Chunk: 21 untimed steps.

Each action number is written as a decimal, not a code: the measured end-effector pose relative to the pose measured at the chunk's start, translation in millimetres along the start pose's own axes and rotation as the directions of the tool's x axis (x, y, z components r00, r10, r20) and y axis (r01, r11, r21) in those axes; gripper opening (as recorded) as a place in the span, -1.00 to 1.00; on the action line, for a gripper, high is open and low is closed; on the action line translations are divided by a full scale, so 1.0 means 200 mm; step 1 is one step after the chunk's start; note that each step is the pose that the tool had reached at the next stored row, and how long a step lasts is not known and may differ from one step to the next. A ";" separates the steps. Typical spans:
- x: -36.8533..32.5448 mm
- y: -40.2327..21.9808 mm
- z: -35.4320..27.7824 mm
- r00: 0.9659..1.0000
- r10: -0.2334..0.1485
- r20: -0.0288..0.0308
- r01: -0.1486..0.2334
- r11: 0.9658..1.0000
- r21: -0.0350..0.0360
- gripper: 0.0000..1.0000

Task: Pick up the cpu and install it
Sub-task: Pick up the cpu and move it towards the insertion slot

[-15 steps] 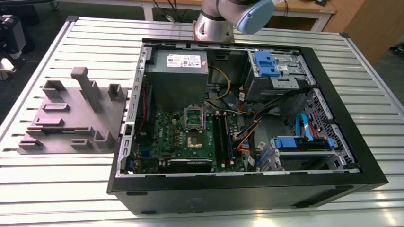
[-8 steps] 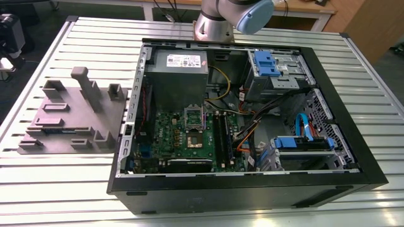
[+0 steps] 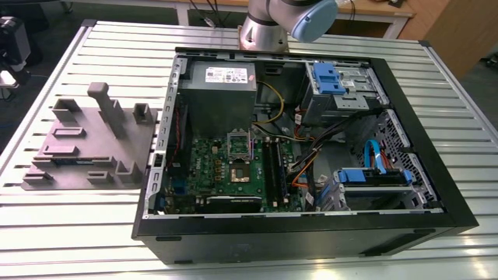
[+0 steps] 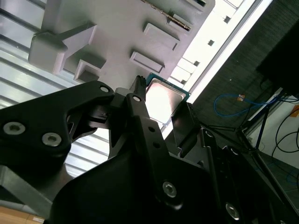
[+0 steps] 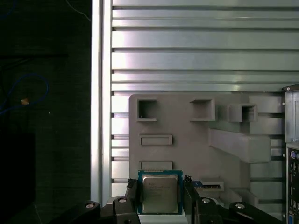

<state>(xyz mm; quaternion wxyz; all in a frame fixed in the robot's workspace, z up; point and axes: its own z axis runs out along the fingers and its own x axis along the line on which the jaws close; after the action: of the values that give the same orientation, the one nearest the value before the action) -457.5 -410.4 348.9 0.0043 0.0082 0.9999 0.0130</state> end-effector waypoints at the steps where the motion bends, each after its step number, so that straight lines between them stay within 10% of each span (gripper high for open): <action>1: 0.000 0.000 -0.001 1.000 0.000 0.000 0.000 1.000 0.000 -0.06; 21: -0.001 0.001 -0.058 1.000 0.000 0.000 0.000 1.000 0.000 -0.06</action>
<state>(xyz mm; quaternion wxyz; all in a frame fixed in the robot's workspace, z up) -457.5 -410.4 360.5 0.0043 0.0082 0.9999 0.0130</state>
